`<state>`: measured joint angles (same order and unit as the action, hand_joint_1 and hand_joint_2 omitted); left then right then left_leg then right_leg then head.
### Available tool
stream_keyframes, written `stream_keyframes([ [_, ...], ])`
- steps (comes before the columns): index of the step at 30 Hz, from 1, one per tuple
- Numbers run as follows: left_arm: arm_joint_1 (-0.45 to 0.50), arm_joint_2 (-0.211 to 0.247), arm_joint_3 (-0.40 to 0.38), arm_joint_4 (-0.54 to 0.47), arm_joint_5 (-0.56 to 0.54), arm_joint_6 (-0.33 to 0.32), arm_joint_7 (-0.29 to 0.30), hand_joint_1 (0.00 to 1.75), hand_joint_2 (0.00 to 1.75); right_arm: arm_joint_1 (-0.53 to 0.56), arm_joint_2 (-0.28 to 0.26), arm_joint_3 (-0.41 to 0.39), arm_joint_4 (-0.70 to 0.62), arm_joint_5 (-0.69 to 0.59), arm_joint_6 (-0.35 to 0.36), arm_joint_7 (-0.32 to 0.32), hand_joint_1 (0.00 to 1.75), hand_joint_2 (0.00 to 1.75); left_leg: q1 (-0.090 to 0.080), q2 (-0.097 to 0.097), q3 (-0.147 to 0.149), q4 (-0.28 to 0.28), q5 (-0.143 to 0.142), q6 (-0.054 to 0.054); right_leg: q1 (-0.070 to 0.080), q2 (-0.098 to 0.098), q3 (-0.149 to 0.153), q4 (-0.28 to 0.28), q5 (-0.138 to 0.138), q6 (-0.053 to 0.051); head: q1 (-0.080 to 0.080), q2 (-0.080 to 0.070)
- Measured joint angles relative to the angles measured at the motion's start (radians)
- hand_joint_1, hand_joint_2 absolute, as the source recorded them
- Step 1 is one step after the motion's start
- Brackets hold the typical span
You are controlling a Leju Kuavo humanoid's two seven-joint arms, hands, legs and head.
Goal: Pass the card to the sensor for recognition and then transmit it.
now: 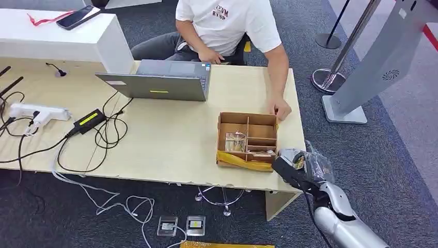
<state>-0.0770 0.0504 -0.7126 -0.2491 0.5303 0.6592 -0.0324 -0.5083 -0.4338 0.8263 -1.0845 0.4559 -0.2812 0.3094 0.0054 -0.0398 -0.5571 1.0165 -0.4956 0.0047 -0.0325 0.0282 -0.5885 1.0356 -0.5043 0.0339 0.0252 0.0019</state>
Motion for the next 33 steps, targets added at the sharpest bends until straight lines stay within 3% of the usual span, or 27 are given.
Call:
stream_keyframes([
  [11, 0.0, 0.002, -0.016, 0.0, 0.004, -0.002, 0.0, 0.0, 1.75, 0.002, 0.01, -0.008, 0.018, 0.01, -0.022, -0.015, 1.75, 1.75, 0.0, 0.002, 0.001, 0.0, 0.0, 0.0, 0.0, 0.002, 0.0, 0.0, 0.0, 0.0, 0.0, 0.0],
  [25, -0.001, 0.002, -0.056, 0.0, 0.026, -0.001, -0.013, 0.0, 1.75, -0.081, -0.007, -0.054, -0.079, 0.099, -0.037, 0.064, 1.75, 1.75, 0.0, 0.003, 0.0, 0.0, 0.0, 0.0, 0.0, 0.002, 0.0, 0.0, 0.001, -0.001, 0.0, 0.0],
  [33, -0.003, 0.002, -0.082, 0.0, 0.036, -0.001, -0.022, 0.0, 1.75, -0.274, -0.024, -0.058, -0.122, 0.132, 0.032, 0.122, 1.75, 1.75, 0.0, 0.004, 0.0, 0.0, 0.0, 0.0, 0.0, 0.003, -0.001, 0.0, 0.002, -0.002, 0.0, 0.0],
])
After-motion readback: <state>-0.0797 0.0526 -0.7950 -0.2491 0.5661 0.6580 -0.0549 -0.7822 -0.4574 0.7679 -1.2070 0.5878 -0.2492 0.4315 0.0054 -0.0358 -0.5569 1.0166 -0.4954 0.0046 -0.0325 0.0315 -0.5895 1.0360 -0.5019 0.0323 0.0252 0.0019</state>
